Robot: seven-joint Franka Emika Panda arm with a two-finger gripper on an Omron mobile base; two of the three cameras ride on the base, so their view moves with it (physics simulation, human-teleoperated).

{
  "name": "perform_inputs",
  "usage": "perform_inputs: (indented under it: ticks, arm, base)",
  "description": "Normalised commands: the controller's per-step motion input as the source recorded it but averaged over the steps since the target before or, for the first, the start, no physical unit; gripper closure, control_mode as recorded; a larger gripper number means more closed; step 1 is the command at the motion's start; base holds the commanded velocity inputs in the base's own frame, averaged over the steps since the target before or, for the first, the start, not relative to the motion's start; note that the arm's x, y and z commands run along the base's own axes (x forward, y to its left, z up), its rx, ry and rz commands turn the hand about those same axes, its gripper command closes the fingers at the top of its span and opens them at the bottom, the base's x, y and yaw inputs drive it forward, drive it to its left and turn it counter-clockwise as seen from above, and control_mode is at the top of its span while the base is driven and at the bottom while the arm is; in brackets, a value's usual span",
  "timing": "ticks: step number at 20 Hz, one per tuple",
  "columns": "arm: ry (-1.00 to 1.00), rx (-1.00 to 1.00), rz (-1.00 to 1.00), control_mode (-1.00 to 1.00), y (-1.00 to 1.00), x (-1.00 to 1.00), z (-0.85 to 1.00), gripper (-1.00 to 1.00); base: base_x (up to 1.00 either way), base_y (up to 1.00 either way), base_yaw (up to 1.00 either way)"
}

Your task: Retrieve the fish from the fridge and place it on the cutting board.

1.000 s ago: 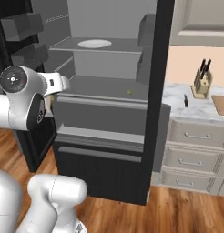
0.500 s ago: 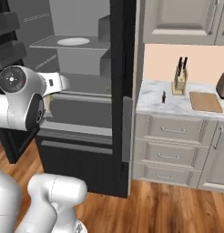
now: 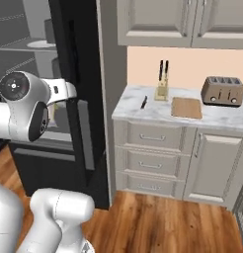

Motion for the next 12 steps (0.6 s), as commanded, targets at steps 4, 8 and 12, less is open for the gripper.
perform_inputs:
  ticks: [4, 8, 12]
  arm:
    - [0.00, 0.00, 0.00, 1.00, 0.00, 0.00, 0.00, 1.00]
    - [0.00, 0.00, 0.00, 1.00, 0.00, 0.00, 0.00, 1.00]
    - [0.00, 0.00, 0.00, 1.00, 0.00, 0.00, 0.00, 1.00]
  base:
    - [-0.16, -0.86, 0.00]
    - [-0.03, -0.77, 0.00]
    - [0.00, -0.77, 0.00]
